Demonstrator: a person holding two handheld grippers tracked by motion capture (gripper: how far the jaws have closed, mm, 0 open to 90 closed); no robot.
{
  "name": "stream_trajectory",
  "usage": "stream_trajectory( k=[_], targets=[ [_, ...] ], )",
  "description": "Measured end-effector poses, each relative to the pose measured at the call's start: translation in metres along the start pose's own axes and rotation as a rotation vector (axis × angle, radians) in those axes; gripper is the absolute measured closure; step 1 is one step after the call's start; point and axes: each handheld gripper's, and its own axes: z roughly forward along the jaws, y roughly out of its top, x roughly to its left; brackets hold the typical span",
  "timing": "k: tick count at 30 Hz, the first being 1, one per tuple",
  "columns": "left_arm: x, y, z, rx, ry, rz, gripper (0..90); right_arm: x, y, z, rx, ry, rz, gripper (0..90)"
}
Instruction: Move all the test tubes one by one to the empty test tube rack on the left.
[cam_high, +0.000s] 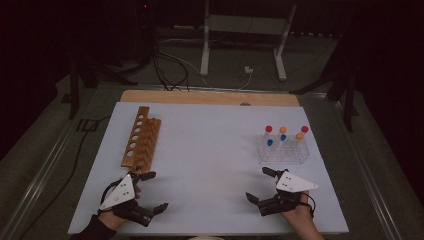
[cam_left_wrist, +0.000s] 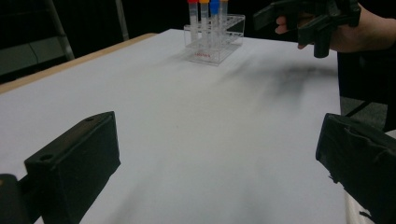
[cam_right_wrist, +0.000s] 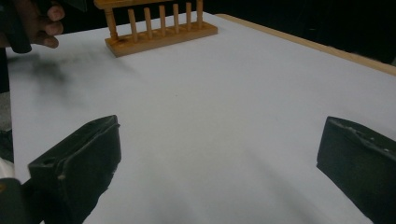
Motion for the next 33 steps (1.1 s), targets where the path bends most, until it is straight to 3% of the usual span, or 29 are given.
stream_trajectory(
  k=[5, 8, 12, 17, 22, 25, 33],
  targets=[
    [0.002, 0.0, 0.001, -0.009, -0.003, -0.022, 0.5, -0.001, -0.001, 0.003, 0.022, 0.002, 0.007, 0.0],
    [0.003, 0.0, 0.001, -0.02, -0.005, -0.039, 0.5, -0.002, -0.001, 0.003, 0.012, -0.018, -0.039, 0.0],
    [0.004, 0.001, 0.001, -0.021, -0.008, -0.043, 0.5, -0.004, 0.001, 0.001, -0.001, 0.006, -0.06, 0.0],
    [0.005, 0.001, 0.001, -0.022, -0.007, -0.048, 0.5, -0.003, 0.003, 0.003, 0.014, 0.049, -0.05, 0.0],
    [0.005, 0.001, 0.001, -0.026, -0.01, -0.055, 0.5, -0.005, 0.006, 0.005, 0.059, 0.086, -0.003, 0.0],
    [0.005, 0.001, 0.0, -0.035, -0.008, -0.059, 0.5, -0.002, 0.009, 0.004, 0.065, 0.082, 0.016, 0.0],
    [0.006, 0.001, -0.001, -0.038, -0.01, -0.058, 0.5, 0.004, 0.025, -0.001, 0.065, 0.061, 0.013, 0.0]
  ],
)
